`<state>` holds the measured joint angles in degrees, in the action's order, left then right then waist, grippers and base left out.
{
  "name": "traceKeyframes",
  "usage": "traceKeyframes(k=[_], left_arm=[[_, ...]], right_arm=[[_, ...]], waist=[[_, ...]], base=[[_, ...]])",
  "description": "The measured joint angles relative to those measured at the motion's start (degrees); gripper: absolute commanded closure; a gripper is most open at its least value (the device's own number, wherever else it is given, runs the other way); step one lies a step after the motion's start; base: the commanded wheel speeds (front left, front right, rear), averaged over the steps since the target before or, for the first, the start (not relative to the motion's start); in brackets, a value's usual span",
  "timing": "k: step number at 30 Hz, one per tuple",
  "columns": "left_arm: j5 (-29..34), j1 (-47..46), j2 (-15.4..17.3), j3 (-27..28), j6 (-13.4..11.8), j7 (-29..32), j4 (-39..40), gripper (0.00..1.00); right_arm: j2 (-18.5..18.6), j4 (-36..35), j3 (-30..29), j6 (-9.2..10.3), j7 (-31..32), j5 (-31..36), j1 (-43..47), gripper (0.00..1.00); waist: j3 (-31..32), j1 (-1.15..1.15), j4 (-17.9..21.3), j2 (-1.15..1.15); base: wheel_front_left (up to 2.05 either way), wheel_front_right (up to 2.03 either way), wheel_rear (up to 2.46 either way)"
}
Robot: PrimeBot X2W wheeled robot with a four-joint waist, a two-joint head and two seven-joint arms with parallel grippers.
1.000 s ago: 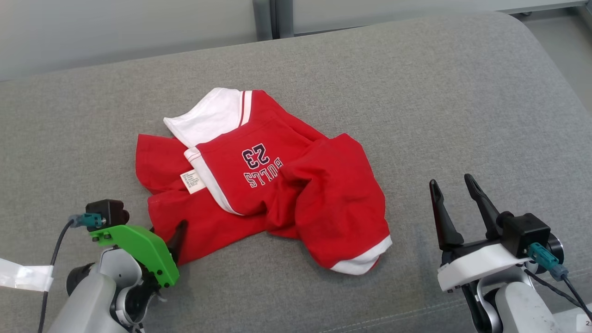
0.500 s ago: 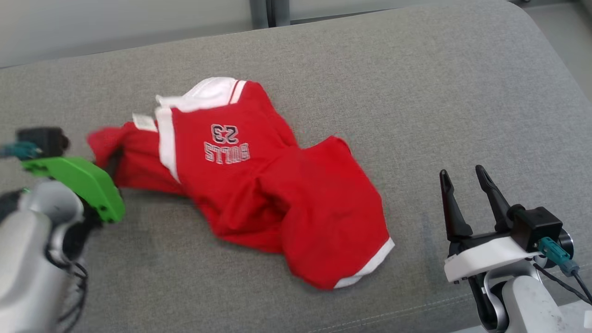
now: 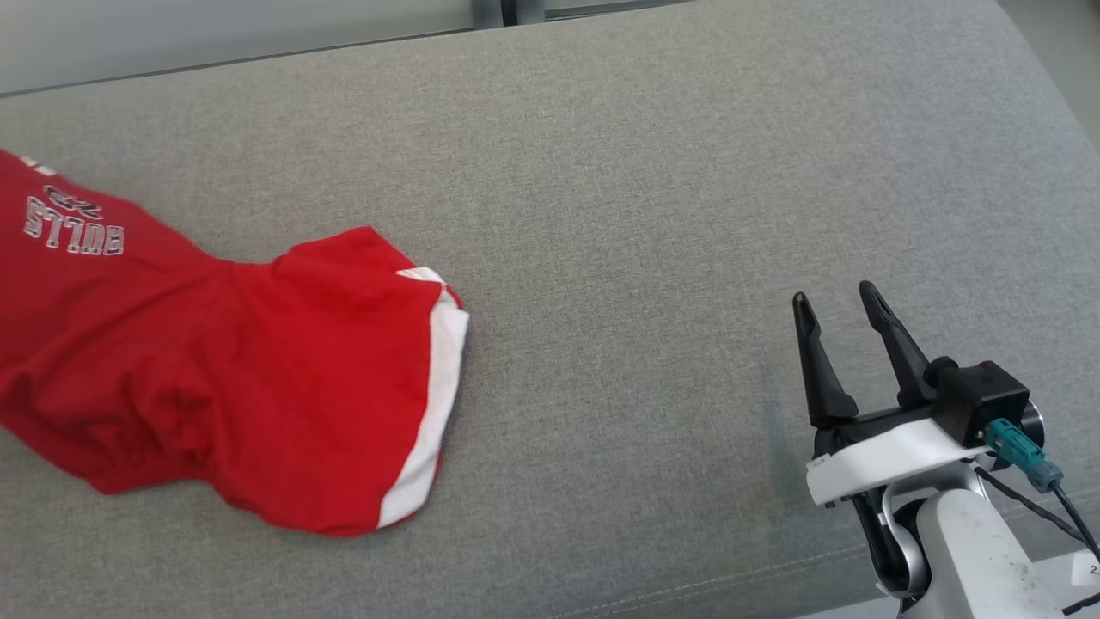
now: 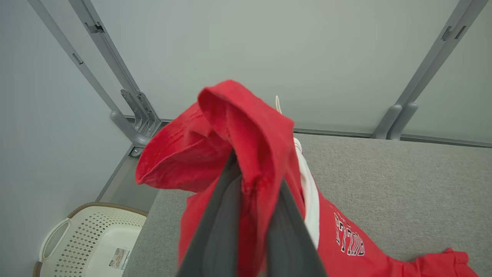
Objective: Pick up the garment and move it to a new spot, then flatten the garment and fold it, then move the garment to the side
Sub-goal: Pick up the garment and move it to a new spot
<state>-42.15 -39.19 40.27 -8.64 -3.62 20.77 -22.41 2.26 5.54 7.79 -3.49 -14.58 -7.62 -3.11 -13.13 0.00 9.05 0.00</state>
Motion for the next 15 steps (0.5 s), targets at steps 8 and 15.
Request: traceKeyframes(k=[8,15], left_arm=[[-4.2,-6.3,-1.0,0.8,2.6,2.7,4.5,1.0],[-7.1,-11.1,-6.1,-2.6,4.9,5.7,10.0,1.0]], right_arm=[[0.0,-0.1,-0.7,0.14,0.0,-0.1,-0.5,0.0],[0.0,0.3,-1.0,0.57,0.0,-0.6,-0.6,0.0]], waist=[[-1.8,0.0,1.9,0.0],[-2.1,0.0,2.6,0.0]], base=[[0.0,0.0,0.0],[0.0,0.0,0.0]])
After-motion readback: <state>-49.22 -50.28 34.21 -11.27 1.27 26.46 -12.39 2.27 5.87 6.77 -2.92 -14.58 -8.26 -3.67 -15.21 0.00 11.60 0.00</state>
